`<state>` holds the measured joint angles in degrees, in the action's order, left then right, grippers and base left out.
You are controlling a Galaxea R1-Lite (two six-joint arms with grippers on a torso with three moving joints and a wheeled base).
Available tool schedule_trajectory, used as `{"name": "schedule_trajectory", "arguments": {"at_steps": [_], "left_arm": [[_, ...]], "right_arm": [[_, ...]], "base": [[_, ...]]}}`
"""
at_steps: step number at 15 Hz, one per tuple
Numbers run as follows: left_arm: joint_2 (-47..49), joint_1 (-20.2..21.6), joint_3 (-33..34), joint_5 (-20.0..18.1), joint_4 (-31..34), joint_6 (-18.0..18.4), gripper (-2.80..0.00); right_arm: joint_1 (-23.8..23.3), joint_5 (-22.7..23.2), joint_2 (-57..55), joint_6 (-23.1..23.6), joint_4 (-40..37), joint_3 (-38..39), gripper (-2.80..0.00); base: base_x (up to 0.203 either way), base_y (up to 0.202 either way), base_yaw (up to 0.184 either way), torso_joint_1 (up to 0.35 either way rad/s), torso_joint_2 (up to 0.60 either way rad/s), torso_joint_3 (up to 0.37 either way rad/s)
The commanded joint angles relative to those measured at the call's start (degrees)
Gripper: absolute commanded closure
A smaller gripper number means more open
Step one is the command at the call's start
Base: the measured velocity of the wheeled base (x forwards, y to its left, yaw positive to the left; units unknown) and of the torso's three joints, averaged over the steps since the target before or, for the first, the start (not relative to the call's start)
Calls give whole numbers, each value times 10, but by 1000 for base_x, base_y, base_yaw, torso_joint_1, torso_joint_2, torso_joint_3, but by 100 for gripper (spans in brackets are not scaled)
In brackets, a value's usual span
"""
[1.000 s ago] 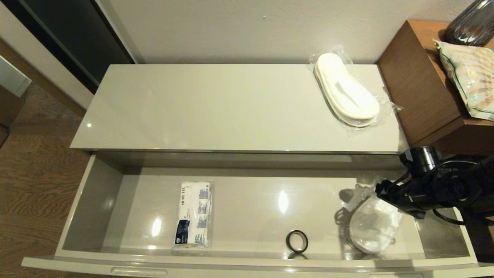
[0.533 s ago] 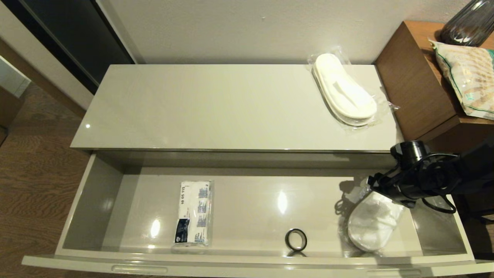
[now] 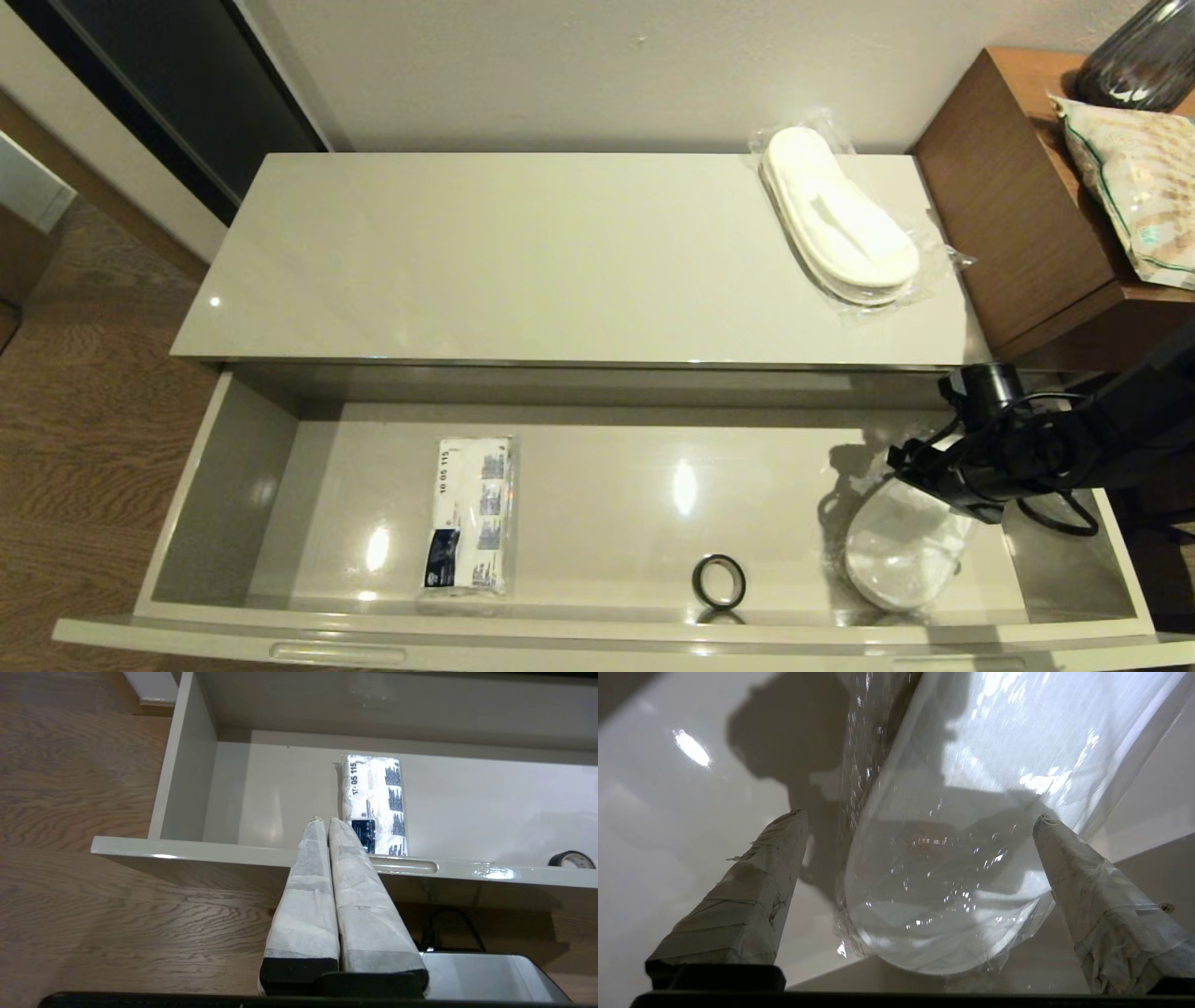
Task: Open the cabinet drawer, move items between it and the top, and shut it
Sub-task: Take out the disposable slippers from the drawer
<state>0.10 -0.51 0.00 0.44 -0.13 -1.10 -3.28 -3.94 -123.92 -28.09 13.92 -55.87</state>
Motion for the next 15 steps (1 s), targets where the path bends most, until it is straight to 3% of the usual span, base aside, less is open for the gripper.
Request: {"name": "schedule_trajectory", "arguments": {"at_steps": [1, 15], "left_arm": [[0, 1, 0, 0, 0, 0, 0], [0, 1, 0, 0, 0, 0, 0]], "right_arm": [[0, 1, 5, -2, 0, 12, -280], [-28, 1, 2, -2, 2, 25, -280]], "base": [[0, 0, 0, 0, 0, 0], [0, 0, 0, 0, 0, 0]]}}
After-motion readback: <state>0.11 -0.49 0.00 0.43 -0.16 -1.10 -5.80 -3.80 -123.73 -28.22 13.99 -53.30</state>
